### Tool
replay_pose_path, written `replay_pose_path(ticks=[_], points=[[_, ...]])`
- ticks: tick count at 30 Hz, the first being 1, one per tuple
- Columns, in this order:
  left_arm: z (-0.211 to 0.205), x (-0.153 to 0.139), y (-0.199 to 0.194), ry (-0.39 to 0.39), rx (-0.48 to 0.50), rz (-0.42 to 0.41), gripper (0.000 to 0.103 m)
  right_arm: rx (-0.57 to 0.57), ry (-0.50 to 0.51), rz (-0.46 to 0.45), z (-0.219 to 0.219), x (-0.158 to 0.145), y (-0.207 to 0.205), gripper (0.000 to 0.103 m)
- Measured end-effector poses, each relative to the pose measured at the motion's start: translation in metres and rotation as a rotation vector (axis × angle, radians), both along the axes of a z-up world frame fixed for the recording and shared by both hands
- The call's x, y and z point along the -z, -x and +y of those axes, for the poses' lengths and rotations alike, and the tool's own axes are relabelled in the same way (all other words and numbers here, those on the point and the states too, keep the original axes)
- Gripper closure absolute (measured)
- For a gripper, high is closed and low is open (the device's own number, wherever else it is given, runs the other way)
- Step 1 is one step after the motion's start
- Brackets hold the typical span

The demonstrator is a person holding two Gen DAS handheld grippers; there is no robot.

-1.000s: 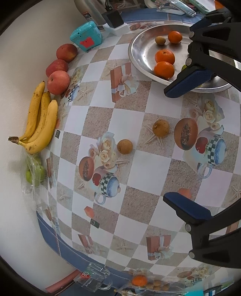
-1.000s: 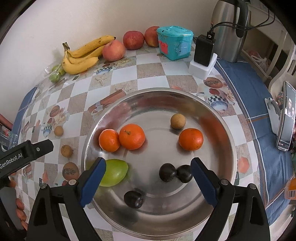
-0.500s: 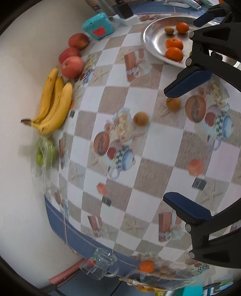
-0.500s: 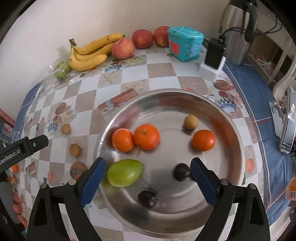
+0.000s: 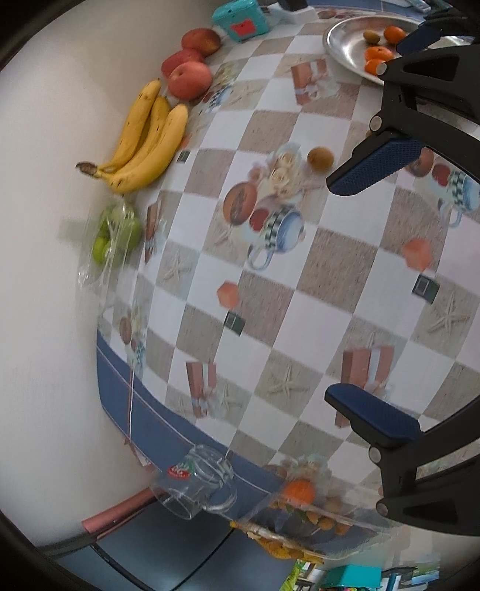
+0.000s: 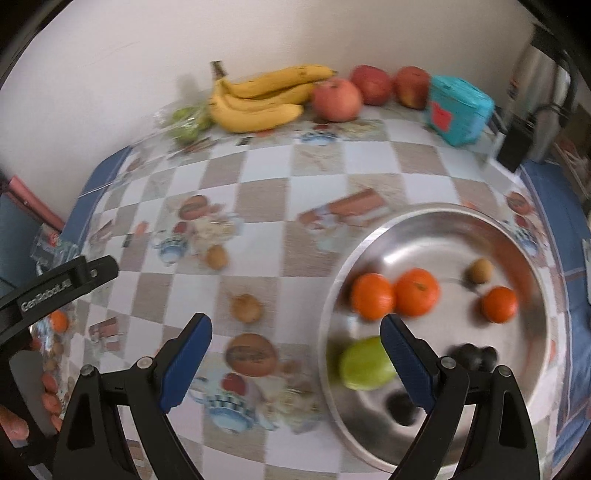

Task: Organize fruits
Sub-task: 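Move both open grippers back from the bowl toward the remaining fruit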

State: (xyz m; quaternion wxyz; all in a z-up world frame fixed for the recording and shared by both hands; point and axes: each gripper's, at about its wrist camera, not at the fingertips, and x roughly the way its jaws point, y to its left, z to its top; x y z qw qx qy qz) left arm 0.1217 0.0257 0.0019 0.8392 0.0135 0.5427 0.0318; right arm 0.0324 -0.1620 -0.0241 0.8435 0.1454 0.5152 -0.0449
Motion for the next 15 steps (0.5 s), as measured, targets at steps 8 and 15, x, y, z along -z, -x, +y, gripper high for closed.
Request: replay_pose_path(ticks=[8, 15], points=[[0.008, 0.025, -0.008, 0.028, -0.011, 0.074, 0.0, -0.096, 0.011, -0.041, 0.032, 0.004, -0.013, 0.01], [0.009, 0.055, -0.014, 0.006, -0.017, 0.149, 0.0, -0.096, 0.006, 0.006, 0.036, 0.028, -0.02, 0.01]])
